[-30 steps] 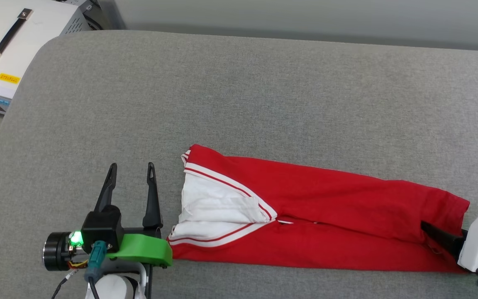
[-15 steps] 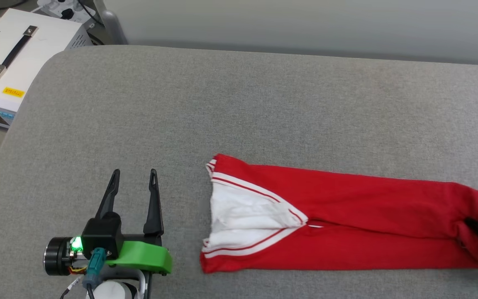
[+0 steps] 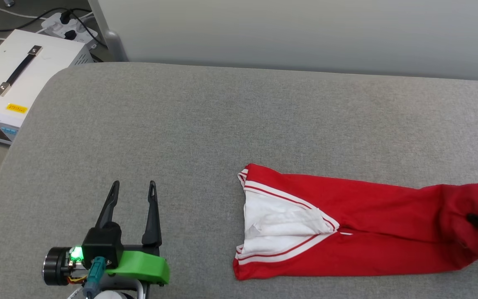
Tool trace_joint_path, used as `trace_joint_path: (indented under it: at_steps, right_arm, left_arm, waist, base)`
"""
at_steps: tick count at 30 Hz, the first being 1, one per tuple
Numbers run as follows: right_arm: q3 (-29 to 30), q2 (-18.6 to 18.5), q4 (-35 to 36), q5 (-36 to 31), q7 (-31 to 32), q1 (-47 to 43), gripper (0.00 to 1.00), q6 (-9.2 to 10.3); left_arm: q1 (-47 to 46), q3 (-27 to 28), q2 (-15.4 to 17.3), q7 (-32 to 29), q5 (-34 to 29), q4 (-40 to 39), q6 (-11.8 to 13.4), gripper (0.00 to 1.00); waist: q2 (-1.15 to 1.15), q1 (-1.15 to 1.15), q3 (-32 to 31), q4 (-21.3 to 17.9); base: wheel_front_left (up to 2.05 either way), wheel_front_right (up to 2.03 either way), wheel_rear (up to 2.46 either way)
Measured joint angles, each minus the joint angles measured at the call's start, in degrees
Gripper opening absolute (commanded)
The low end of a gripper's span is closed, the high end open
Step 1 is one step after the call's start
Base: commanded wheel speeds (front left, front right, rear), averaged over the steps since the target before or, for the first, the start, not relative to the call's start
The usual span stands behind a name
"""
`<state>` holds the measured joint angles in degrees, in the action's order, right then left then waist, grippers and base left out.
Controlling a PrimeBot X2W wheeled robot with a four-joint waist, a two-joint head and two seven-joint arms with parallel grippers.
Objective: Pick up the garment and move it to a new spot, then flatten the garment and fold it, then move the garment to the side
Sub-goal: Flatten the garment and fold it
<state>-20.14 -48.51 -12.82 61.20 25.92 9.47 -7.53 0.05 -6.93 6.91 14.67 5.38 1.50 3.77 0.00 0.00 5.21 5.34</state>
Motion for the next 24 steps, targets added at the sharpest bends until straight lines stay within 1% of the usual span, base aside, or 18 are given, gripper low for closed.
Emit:
trace_joint_path:
  at_steps: [6, 11, 14, 18, 21, 24]
  right_arm:
    - [-4.15, 2.09, 11.79, -1.02, 4.54, 1.19, 0.00, 0.00]
    - [-9.26, 5.69, 15.85, -3.88, 8.95, 6.57, 0.00, 0.00]
    - [-13.43, 8.46, 15.95, -5.50, 10.85, 10.79, 0.00, 0.00]
    - [-19.49, 12.58, 14.05, -6.62, 12.16, 16.74, 0.00, 0.00]
    - [-23.64, 15.83, 11.48, -7.43, 11.85, 21.24, 0.00, 0.00]
    - [-26.93, 18.95, 8.25, -7.87, 10.17, 25.25, 0.00, 0.00]
  left_arm:
    - [0.00, 0.81, -0.67, 0.00, -0.54, -0.07, -0.59, 1.00]
    - [-0.17, 0.75, -1.46, 0.00, -0.91, -0.10, -1.12, 1.00]
    - [-0.40, 0.57, -1.87, 0.00, -1.14, -0.03, -1.55, 1.00]
    - [-1.58, 0.59, -2.24, 0.00, -1.33, 0.08, -1.87, 1.00]
    - [-2.41, 0.58, -2.58, 0.00, -1.47, 0.21, -2.01, 1.00]
    - [-3.07, 0.60, -2.86, 0.00, -1.48, 0.22, -2.02, 1.00]
  waist:
    - [0.00, 0.00, 0.42, -0.24]
    - [0.00, 0.00, 1.88, -0.06]
    - [0.00, 0.00, 2.93, 0.24]
    - [0.00, 0.00, 4.41, 0.79]
    - [0.00, 0.00, 5.45, 1.23]
    - [0.00, 0.00, 6.45, 1.63]
  base:
    - [0.00, 0.00, 0.00]
    - [0.00, 0.00, 0.00]
    - [0.00, 0.00, 0.00]
    - [0.00, 0.00, 0.00]
    - [0.00, 0.00, 0.00]
    - [0.00, 0.00, 0.00]
